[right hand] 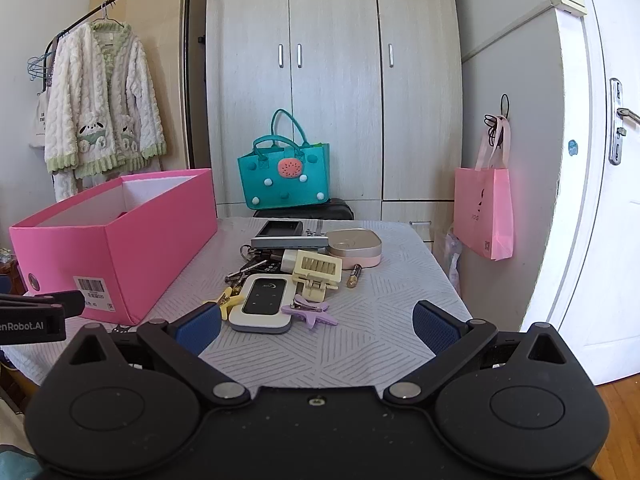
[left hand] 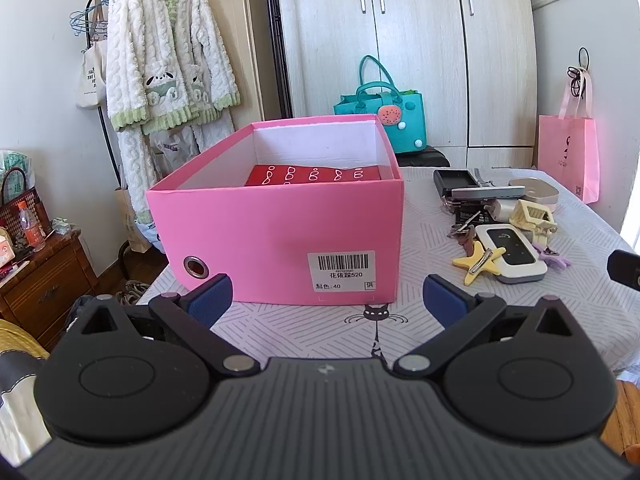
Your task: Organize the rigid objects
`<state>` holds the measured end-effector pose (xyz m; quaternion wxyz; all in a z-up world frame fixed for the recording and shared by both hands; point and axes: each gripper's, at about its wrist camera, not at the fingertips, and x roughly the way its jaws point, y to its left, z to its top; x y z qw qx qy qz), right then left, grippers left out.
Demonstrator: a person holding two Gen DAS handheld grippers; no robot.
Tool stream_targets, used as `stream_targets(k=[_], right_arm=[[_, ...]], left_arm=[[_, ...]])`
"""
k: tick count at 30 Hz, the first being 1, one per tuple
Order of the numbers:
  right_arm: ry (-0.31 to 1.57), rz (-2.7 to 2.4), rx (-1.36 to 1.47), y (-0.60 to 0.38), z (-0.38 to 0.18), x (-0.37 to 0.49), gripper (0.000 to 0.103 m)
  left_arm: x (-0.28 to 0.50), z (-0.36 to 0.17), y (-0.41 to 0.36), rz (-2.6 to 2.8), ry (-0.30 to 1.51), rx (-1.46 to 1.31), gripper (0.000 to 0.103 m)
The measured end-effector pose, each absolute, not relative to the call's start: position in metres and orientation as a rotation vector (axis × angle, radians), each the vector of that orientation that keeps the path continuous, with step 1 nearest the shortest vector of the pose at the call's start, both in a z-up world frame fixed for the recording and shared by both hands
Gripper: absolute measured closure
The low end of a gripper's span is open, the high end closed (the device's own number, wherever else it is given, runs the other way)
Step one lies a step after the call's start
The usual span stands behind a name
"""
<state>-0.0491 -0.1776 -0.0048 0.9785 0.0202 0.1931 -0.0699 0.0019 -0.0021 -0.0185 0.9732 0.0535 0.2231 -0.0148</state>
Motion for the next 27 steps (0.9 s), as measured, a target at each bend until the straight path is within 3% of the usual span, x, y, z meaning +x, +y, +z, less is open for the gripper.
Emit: stream_targets(k=[27], right_arm=[[0.360,-0.030,0.135,-0.191,-0.018,-0.035,0.000]], left_arm=[[0.008,-0.015,0.004,-0.158,0.500,0.058,0.000]])
